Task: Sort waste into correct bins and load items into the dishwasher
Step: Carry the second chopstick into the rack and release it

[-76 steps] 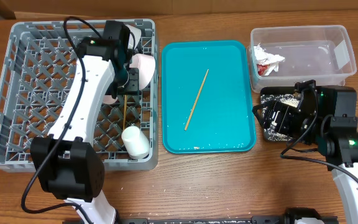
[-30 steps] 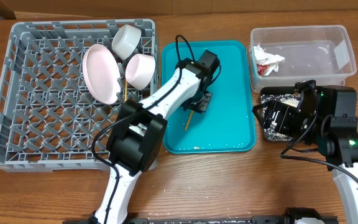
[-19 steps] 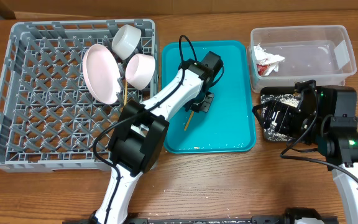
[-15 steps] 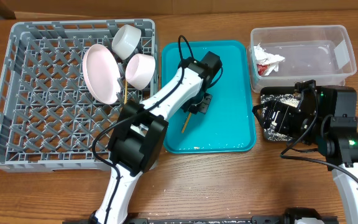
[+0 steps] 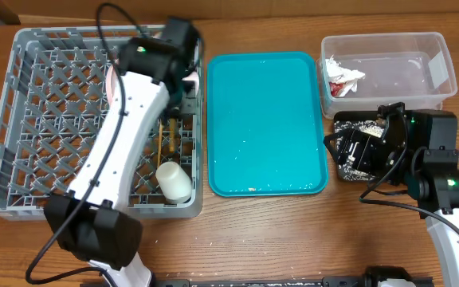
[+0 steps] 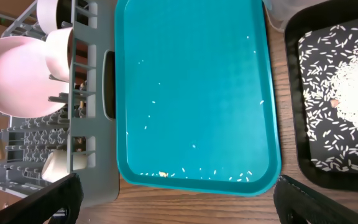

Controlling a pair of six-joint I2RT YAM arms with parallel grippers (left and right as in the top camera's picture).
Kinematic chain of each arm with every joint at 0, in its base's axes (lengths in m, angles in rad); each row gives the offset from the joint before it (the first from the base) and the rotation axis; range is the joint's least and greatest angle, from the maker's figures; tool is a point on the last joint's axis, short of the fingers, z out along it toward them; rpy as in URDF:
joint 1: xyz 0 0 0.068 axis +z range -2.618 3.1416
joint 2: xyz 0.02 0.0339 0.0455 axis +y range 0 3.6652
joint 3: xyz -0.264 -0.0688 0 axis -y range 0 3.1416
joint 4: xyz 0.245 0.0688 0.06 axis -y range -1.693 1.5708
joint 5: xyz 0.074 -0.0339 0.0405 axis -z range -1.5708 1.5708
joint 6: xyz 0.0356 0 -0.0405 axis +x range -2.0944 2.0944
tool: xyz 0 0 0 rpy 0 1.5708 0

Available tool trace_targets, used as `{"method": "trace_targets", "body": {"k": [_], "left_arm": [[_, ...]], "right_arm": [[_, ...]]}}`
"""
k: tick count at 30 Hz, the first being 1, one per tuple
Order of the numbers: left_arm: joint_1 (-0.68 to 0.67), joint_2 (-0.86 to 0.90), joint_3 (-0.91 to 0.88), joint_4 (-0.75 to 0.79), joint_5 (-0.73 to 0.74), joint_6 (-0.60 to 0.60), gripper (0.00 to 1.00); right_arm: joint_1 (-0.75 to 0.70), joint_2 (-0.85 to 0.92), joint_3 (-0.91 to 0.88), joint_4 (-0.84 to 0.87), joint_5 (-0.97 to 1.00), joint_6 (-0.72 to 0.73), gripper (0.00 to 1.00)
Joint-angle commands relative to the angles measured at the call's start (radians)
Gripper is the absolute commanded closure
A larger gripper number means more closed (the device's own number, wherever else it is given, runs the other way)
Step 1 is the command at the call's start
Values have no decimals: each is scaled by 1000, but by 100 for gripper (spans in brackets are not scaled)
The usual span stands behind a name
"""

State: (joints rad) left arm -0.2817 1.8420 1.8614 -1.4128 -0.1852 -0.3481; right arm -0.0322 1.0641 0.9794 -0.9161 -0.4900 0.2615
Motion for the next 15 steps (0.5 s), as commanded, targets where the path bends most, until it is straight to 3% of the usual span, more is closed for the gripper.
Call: {"method": "trace_targets", "body": {"k": [1,5,15], "left_arm": [[76,22,-97,68,-5,56,96],[106,23,-193,173,81,131,96],[107,24,-322,319,20,132,96]], "right_arm": [[-3,-5,3,5,4,-4,0],[-3,-5,3,5,4,-3,0],[-3,-5,3,5,4,-4,0]]}}
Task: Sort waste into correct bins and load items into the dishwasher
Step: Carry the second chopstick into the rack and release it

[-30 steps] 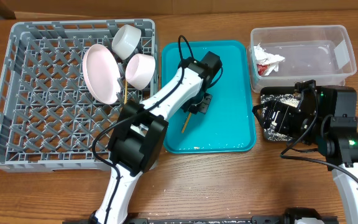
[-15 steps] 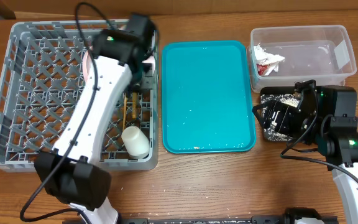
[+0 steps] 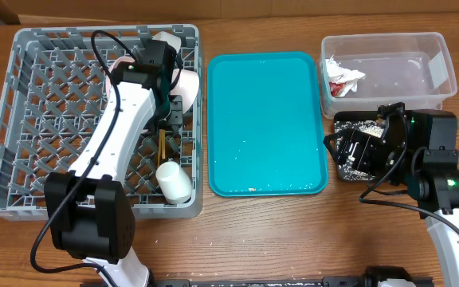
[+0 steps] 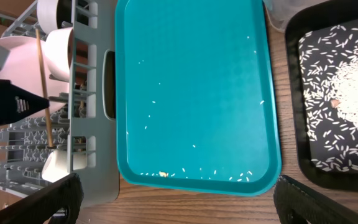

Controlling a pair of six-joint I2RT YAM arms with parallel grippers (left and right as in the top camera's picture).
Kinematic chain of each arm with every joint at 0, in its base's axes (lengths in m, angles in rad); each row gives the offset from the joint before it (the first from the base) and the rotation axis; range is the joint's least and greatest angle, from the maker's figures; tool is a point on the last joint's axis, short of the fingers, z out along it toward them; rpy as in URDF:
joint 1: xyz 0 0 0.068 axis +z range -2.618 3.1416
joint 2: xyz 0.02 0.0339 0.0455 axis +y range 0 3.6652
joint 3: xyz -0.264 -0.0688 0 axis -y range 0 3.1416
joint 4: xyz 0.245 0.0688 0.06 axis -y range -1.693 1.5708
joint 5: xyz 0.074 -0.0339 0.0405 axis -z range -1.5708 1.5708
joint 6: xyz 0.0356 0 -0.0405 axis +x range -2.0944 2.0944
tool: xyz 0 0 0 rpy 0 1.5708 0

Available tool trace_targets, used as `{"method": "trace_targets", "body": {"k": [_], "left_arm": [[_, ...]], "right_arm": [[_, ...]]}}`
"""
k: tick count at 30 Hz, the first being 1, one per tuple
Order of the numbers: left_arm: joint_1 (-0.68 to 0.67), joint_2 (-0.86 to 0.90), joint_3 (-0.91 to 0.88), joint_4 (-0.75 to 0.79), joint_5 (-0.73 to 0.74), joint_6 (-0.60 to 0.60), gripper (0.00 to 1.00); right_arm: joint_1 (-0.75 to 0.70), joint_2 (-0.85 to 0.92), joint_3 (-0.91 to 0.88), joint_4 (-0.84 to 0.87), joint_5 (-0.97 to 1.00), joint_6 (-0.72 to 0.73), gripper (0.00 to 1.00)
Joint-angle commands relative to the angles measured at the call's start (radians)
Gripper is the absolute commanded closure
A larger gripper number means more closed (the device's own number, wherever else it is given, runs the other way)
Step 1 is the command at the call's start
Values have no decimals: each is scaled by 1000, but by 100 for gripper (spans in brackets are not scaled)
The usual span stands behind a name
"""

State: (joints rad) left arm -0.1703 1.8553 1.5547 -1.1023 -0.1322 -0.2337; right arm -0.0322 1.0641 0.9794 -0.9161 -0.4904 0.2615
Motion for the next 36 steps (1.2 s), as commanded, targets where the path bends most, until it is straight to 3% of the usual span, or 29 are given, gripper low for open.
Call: {"method": "trace_targets", "body": {"k": [1,4,7,9,15,22,29,34,36], "left_arm": [[-5,10,-15,9,-36,17,96],[-5,10,-15,10,-35,18,92],[-5,10,-15,5,-35,18,60],[-5,10,-15,4,-35,18,49],[-5,6,13,-12,-7,1,53],[-7,-43,212,-165,73,0,58],[-8,-174,381,-322,97,-17,54],[-8,-286,385,-346,100,-17,44],[-8,-312,385,-346,101,-17,20]], "right_arm": [[-3,-5,3,5,4,-4,1],[-3,-5,3,5,4,-3,0],[-3,-5,3,5,4,-4,0],[-3,-5,3,5,4,-4,0],[-3,-5,3,5,4,-4,0],[-3,-5,3,5,4,-3,0],[-3,-5,3,5,4,-4,0],[-3,-5,3,5,4,-3,0],[-3,-5,3,5,4,-3,0]]}}
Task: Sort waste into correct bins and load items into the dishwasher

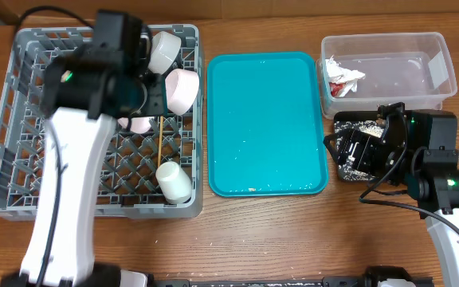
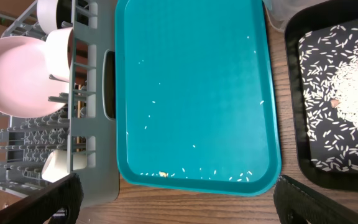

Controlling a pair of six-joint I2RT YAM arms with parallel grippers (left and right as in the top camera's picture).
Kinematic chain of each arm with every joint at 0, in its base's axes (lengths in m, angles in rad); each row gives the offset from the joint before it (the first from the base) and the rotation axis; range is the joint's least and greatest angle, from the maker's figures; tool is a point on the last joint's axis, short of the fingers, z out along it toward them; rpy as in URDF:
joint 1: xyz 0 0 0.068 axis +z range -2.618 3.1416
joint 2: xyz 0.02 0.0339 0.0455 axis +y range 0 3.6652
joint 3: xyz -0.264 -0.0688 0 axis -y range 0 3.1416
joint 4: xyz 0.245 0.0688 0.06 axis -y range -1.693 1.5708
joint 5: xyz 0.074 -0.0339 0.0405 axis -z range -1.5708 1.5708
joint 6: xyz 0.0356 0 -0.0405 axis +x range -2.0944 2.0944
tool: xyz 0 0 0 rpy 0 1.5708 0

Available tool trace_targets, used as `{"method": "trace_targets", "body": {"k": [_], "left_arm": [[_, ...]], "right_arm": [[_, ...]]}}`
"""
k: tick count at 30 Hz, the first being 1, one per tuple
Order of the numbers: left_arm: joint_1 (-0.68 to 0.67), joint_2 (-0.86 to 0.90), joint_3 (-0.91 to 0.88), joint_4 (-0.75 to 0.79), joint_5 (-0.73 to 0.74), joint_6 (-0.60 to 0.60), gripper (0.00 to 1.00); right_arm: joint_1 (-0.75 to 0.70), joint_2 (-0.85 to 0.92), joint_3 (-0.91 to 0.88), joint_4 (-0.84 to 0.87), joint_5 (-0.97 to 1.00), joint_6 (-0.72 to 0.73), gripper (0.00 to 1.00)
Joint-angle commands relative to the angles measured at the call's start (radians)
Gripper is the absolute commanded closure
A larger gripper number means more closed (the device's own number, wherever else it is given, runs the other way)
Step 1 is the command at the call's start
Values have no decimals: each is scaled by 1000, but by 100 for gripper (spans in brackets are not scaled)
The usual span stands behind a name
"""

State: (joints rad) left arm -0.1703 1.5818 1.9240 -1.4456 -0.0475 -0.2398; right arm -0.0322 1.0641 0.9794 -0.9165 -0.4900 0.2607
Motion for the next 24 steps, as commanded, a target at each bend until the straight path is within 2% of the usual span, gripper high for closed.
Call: {"method": "trace_targets", "body": {"k": [1,18,24], "left_arm": [[-8,-47,16,-3,16,-11,0],[-8,-46,16,1,22,-11,0],[-8,-46,16,1,22,-11,0]], "right_arm": [[-3,-5,3,5,4,-3,0],[-3,-9,3,6,4,-3,0],[-1,-114,-13,5,4,-3,0]]}}
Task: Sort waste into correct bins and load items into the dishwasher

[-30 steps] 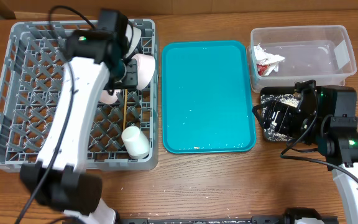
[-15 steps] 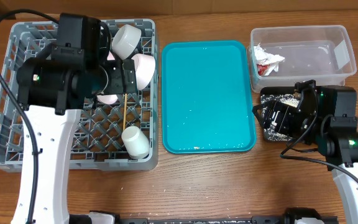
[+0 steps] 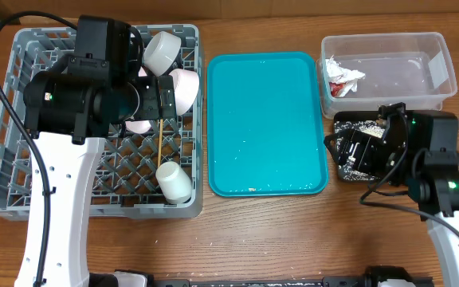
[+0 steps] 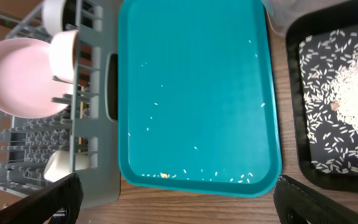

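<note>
The grey dishwasher rack (image 3: 22,159) holds a pink plate (image 4: 17,78), a pink bowl (image 3: 185,88), a white cup (image 3: 162,49), a second white cup on its side (image 3: 174,182) and a wooden chopstick (image 3: 159,139). My left gripper (image 3: 162,97) hangs above the rack's right part beside the pink bowl; its fingers look open with nothing between them. At the right, my right gripper (image 4: 179,205) is open wide and empty, its fingertips (image 4: 48,199) at the frame's lower corners. The teal tray (image 3: 265,123) carries only scattered rice grains (image 4: 191,177).
A clear plastic bin (image 3: 389,84) with a crumpled wrapper (image 3: 343,78) stands at the back right. A black tray of rice (image 4: 340,93) lies under my right arm (image 3: 421,151). Bare wooden table (image 3: 293,231) runs along the front.
My left arm has shifted a little toward the rack's left and stands higher, nearer the camera. The chopstick stays in the rack. The right wrist view has shifted only slightly.
My left gripper was over the rack's right side with a chopstick in it. Then it held the chopstick in front of the pink plate. After that the chopstick sat in the rack and the gripper was off it. My right arm stayed over the black tray.
</note>
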Controlling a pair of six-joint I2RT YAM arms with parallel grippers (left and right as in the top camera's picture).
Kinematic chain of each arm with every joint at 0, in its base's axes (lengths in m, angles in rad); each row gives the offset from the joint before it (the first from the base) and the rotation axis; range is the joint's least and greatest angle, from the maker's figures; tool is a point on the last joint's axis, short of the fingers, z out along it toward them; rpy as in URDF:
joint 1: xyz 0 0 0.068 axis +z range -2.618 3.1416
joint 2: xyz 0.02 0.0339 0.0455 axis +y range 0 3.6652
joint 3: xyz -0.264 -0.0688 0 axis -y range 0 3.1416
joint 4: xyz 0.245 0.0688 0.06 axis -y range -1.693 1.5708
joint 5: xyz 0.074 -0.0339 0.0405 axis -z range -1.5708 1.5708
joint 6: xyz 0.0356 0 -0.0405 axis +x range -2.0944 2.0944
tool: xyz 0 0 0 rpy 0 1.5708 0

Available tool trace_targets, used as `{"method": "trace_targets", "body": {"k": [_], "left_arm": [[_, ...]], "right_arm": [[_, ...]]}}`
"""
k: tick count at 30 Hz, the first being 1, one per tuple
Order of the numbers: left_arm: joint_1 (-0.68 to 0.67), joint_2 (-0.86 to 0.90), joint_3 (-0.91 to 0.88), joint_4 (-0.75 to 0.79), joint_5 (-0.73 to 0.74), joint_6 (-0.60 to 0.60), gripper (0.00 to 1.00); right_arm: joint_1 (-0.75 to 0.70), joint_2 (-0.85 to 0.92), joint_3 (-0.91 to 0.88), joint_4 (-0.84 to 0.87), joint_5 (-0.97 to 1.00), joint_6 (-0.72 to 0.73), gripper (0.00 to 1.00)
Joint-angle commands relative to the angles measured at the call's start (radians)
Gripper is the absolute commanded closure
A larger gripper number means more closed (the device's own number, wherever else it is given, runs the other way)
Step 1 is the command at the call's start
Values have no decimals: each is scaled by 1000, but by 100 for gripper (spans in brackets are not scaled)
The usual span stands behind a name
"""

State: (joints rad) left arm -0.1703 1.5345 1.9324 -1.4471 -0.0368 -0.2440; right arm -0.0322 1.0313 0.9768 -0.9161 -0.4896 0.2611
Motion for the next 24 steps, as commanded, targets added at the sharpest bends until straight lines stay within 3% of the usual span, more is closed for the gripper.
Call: {"method": "trace_targets", "body": {"k": [1,9,19,24], "left_arm": [[-8,2,8,2,11,-6,0],[-8,2,8,2,11,-6,0],[-8,2,8,2,11,-6,0],[-8,2,8,2,11,-6,0]], "right_arm": [[-1,-104,-16,5,3,-3,0],[-1,-395,-153,24,139,-3,0],[10,-740,-626,561,279,-4,0],[65,-863,-780,694,396,-4,0]]}}
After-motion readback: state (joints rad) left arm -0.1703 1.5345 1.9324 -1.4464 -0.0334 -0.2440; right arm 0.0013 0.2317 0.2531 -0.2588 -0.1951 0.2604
